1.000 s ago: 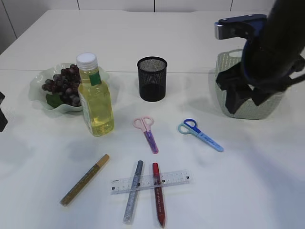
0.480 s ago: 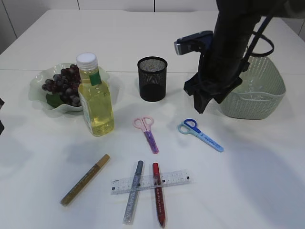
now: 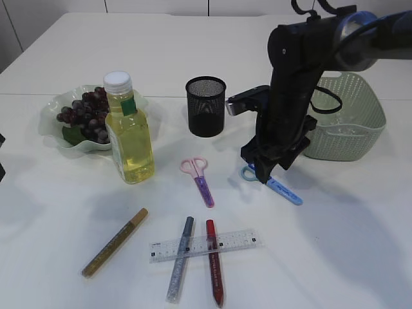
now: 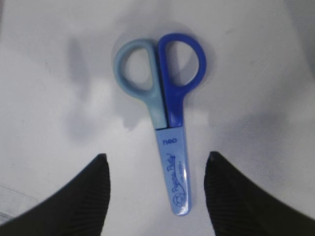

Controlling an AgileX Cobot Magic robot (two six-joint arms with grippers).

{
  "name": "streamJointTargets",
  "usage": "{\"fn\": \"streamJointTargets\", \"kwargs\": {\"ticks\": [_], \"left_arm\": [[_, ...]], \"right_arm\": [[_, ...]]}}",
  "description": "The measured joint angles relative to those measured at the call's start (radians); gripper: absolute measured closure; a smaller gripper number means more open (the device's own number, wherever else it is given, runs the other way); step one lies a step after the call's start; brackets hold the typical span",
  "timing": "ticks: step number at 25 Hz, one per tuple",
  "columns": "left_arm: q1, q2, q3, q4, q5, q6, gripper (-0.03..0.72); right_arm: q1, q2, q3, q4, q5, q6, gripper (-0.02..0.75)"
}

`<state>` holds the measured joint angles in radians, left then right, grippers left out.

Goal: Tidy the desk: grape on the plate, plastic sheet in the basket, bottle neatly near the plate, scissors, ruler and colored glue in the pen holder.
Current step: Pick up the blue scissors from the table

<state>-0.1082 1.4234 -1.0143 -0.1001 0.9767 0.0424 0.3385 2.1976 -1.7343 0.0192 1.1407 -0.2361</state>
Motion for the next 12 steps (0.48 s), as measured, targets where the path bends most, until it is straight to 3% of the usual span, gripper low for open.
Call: {"fn": "streamJointTargets", "kwargs": {"ticks": [12], "left_arm": [[0.0,0.0,0.0,0.0,-0.002,0.009,0.39]], "right_arm": [[0.0,0.05,-0.008,0.004,-0.093,-0.102,0.305]]}}
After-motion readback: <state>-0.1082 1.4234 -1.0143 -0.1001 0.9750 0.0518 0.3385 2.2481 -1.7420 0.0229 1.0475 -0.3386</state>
